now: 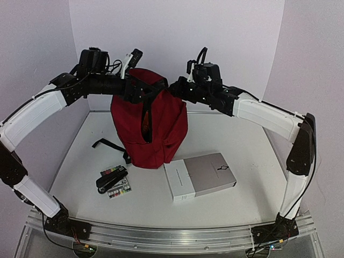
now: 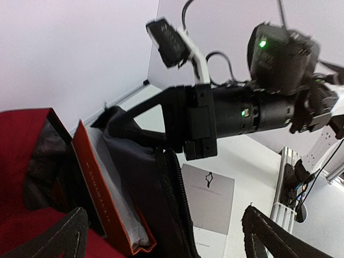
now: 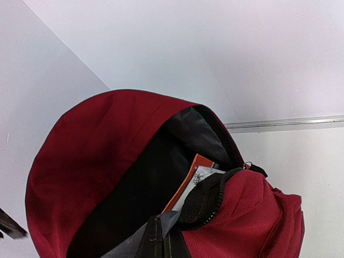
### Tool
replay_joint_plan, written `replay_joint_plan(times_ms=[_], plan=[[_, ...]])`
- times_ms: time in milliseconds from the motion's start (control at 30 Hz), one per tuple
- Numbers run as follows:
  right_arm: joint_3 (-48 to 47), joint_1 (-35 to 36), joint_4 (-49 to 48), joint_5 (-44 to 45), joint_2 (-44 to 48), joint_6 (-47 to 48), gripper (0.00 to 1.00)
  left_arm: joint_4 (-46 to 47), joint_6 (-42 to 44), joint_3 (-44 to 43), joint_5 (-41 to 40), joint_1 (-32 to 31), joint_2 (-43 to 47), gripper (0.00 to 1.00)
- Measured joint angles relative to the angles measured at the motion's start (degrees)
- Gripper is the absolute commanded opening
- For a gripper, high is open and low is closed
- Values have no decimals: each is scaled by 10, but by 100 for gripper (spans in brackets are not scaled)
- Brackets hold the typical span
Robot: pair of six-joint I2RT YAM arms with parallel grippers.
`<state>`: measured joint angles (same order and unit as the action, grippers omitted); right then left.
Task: Pack the student bag
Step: Adjust the student bag at the center of the board.
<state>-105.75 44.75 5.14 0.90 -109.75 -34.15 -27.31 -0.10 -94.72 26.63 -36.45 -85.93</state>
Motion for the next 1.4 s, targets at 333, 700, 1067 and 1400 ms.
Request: replay_joint_plan(times_ms=[333,700,1067,1400], plan=[[-32,43,21,68,-5,7,0,-56,1,-28,-138,-68,-80,34],[-27,66,13,125,16,44,0,-72,-19,-59,-204,-68,-56,23],[157,67,-12,140,101,40,0,-113,1,-115,-302,-18,-48,100],[175,63,-6,130,130,33,0,-149,-3,-121,-334,71,-59,98]])
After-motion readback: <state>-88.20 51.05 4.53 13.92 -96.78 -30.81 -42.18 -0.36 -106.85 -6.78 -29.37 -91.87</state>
